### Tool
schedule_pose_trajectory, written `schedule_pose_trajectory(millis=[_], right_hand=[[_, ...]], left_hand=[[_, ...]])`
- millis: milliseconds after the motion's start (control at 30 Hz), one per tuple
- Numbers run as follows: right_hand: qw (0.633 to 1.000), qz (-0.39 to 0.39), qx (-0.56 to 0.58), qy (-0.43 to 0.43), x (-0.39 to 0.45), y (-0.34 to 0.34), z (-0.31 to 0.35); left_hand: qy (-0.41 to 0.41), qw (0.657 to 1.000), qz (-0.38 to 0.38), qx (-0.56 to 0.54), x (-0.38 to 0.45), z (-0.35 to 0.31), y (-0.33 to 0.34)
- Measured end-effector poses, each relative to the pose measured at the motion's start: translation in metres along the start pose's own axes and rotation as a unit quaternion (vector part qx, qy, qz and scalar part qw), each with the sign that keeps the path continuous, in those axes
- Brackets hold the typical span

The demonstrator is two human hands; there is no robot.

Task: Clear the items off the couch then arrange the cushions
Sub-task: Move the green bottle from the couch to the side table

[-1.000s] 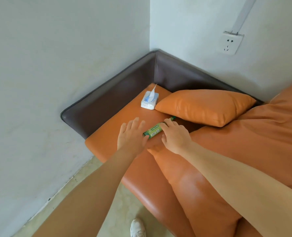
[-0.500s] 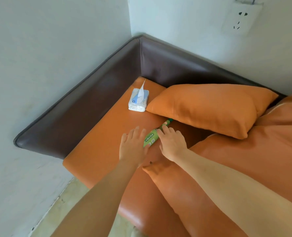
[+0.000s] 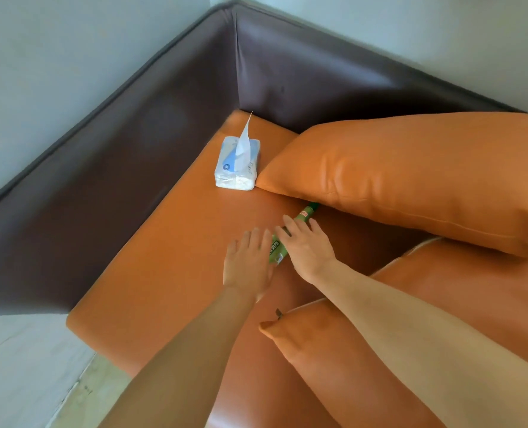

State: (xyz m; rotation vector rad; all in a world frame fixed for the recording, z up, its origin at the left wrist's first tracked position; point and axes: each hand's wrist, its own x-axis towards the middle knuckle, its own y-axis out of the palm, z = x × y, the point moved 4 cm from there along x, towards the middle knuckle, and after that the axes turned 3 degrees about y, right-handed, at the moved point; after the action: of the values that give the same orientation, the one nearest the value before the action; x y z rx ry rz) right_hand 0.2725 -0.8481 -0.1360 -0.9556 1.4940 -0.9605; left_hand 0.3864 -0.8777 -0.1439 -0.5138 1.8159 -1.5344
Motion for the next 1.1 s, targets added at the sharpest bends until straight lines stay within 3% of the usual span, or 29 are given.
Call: schedule_pose_trajectory(millis=[200,800,1100], right_hand=[[0.998,-0.049,0.003,-0.045,0.012,0.018,0.006],[0.998,-0.006,0.032,-0.046,0.008,0.021,0.018],[0.996,-0.047,0.003,-0.071,-0.019,-0.025,0.031]], left_hand=[[0.015,1.0,0.02,-0.013,0.014,-0.005,0.021],[0.043,0.998,0.037,0.025,-0.005,0.021,0.038],[0.059,0.996,-0.057,0.044,-0.039,0.035,-0.007]])
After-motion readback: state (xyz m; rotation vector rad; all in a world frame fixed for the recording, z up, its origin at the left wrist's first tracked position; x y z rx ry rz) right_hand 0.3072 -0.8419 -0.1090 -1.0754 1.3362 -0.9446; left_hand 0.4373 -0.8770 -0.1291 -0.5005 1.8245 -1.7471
